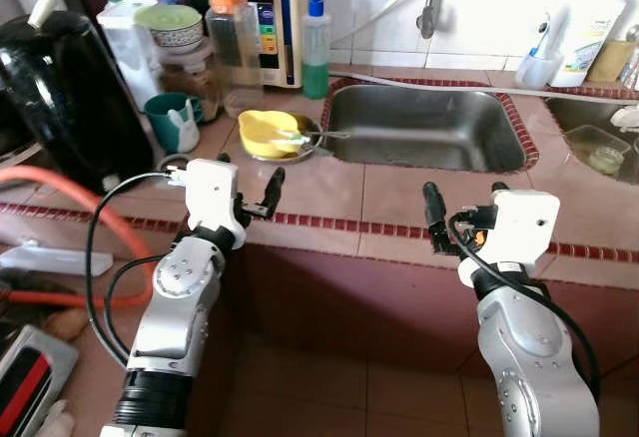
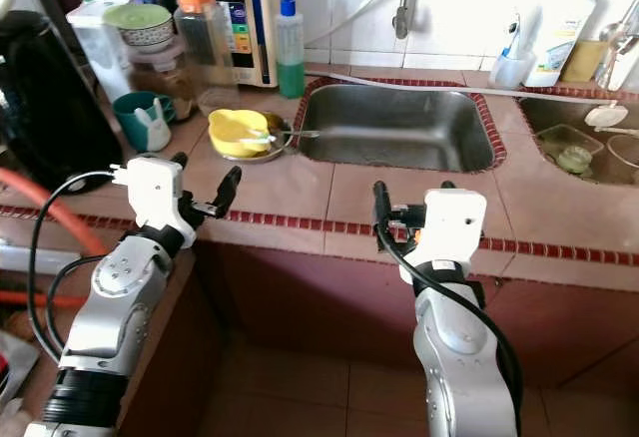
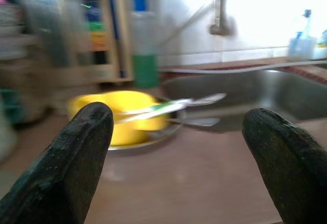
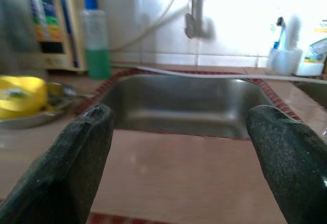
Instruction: Kitchen organization
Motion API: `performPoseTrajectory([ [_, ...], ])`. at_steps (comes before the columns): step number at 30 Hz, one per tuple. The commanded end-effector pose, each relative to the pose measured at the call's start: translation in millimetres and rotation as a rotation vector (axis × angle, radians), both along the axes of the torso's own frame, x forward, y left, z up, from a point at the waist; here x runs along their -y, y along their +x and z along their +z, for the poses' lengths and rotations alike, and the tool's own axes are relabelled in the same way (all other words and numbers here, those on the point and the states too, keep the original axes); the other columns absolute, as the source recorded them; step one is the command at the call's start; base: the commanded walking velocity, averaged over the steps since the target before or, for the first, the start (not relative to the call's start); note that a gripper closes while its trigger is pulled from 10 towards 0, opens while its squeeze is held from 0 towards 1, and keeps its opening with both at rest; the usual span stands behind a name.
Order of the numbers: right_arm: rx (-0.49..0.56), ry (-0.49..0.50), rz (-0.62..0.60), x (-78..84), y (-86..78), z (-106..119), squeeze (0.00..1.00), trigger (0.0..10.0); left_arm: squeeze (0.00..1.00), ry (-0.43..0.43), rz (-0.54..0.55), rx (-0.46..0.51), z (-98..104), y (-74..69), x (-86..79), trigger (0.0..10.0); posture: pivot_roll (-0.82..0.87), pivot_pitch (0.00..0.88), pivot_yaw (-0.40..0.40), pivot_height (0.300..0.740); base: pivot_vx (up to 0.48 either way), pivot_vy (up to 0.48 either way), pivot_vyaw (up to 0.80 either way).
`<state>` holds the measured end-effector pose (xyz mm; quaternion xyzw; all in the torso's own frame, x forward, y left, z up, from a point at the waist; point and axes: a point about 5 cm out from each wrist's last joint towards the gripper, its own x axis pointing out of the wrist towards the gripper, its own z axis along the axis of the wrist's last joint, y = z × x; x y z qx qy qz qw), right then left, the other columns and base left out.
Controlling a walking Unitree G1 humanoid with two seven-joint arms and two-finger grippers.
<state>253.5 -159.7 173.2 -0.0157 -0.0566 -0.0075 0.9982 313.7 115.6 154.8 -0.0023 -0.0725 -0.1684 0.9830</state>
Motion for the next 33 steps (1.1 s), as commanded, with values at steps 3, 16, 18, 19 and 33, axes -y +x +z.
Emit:
performPoseTrajectory([
  [3, 0.021, 0.009, -0.012, 1.1, -0.7, 3.9, 0.00, 10.0, 0.00, 0.010, 0.001, 0.009, 2.8, 0.1, -1.4, 10.0, 0.05, 0.007, 0.023, 0.740, 0.000, 0.000, 0.00],
  [16, 0.024, 0.002, -0.012, 2.2, -0.9, 4.5, 0.00, 10.0, 0.00, -0.001, -0.011, 0.008, 3.0, 0.7, 2.2, 10.0, 0.05, 0.000, 0.020, 0.740, 0.000, -0.231, 0.00],
  [18, 0.024, 0.002, -0.012, 2.2, -1.0, 4.4, 0.00, 10.0, 0.00, -0.002, -0.014, 0.006, 2.8, 0.5, 2.5, 10.0, 0.05, 0.000, 0.020, 0.740, 0.000, -0.334, 0.00],
  [19, 0.024, 0.001, -0.012, 2.2, -1.1, 4.4, 0.00, 10.0, 0.00, -0.002, -0.015, 0.007, 2.8, 0.4, 2.5, 10.0, 0.05, 0.000, 0.019, 0.740, 0.000, -0.356, 0.00],
  [33, 0.019, -0.004, -0.007, 1.8, -2.3, 4.3, 0.00, 10.0, 0.00, -0.005, -0.017, -0.003, 0.7, -1.4, 2.5, 10.0, 0.04, 0.006, 0.019, 0.740, 0.000, -0.366, 0.00],
])
